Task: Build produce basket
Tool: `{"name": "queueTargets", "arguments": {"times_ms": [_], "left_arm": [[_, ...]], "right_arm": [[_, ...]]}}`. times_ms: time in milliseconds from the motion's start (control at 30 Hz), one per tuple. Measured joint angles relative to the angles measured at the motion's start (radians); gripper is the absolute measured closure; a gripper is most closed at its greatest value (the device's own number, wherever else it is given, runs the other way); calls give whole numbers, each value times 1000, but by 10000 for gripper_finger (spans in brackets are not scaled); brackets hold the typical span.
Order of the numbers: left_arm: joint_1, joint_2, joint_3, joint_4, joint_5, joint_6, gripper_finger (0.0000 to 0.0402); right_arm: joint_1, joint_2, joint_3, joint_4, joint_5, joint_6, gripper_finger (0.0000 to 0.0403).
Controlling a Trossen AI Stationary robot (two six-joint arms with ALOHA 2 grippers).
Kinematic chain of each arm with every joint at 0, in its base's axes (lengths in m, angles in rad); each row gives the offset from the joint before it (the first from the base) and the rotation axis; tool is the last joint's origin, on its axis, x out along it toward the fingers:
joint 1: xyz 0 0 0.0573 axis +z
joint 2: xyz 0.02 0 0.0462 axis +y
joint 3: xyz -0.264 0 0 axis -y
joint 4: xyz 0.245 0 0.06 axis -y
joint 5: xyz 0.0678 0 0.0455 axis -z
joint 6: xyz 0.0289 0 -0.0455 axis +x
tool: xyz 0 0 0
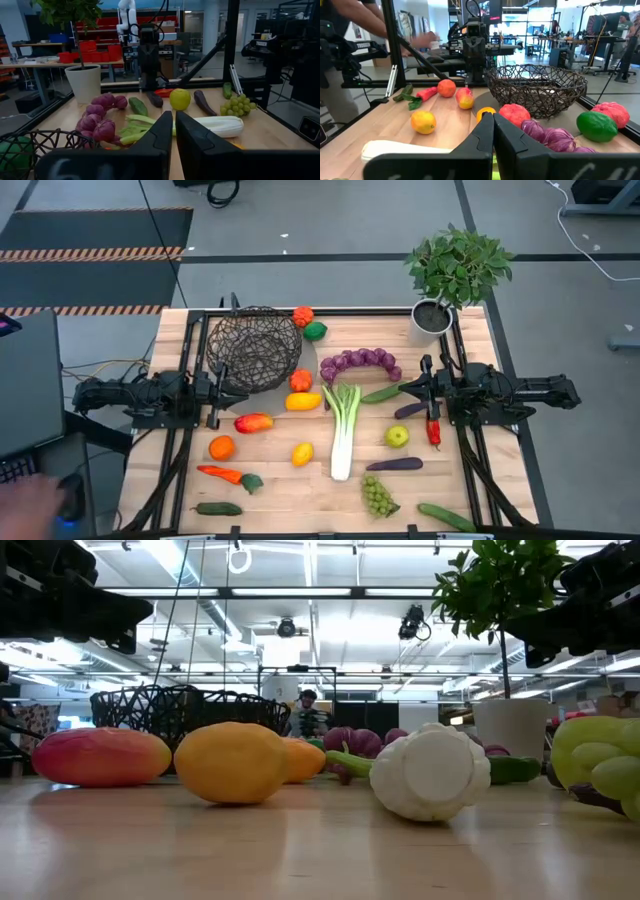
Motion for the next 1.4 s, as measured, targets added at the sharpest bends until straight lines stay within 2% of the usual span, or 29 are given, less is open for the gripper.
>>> {"name": "queueTargets", "arguments": {"times_ms": [1167, 1400], "left_arm": [[0, 0, 0, 0, 0, 0, 375], [0, 0, 0, 1, -1, 112, 367]], "right_arm": [[0, 0, 0, 0, 0, 0, 393], [0, 0, 0, 0, 0, 0, 393]]}}
